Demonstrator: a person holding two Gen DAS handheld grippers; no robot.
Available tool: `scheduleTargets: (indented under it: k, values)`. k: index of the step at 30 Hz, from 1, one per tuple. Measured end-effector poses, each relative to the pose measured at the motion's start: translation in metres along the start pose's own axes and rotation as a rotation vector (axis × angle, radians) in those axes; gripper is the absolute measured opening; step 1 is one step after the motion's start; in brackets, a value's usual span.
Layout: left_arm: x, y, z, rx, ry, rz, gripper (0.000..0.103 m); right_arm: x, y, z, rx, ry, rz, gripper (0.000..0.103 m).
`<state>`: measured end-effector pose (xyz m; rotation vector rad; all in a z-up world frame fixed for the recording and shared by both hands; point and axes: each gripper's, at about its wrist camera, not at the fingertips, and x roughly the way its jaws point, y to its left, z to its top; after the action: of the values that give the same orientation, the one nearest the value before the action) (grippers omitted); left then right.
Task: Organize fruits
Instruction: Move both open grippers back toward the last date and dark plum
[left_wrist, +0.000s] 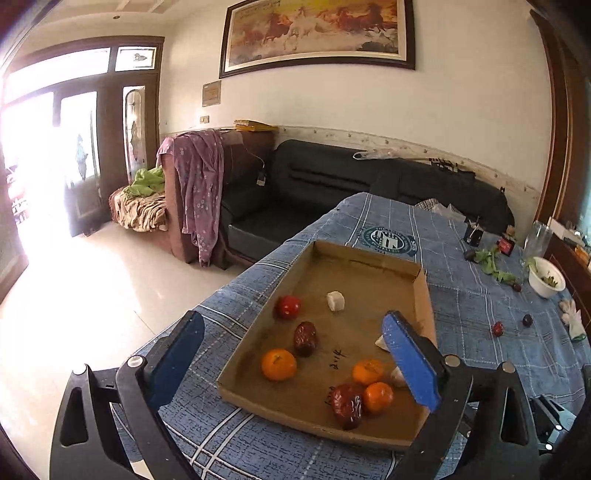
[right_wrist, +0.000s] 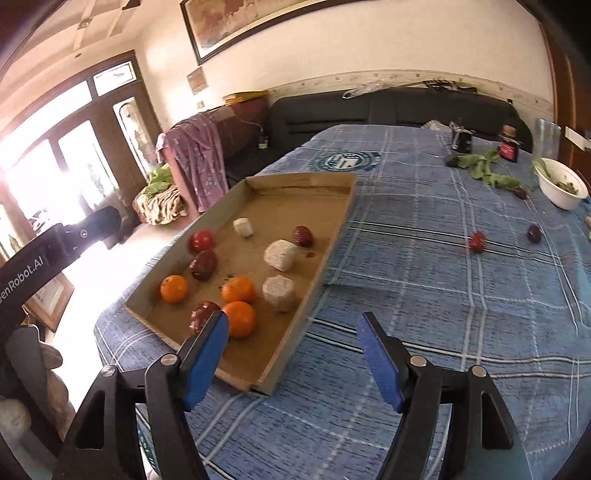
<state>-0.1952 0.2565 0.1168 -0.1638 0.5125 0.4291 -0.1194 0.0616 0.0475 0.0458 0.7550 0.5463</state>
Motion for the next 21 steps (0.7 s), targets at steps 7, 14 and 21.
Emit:
scheduleTargets:
  k: [7,14,21]
  values:
    - [0.009,-0.01,-0.005,0.039,0.026,0.029,0.097,0.007,-0.006,-0.005,0.008,0.021,-0.013,0.08]
    - [0.011,-0.013,-0.007,0.054,0.026,0.054,0.097,0.009,-0.005,-0.007,0.004,0.027,-0.012,0.08]
    - [0.013,-0.016,-0.009,0.063,0.019,0.067,0.097,0.014,-0.01,-0.01,0.023,0.045,-0.008,0.081]
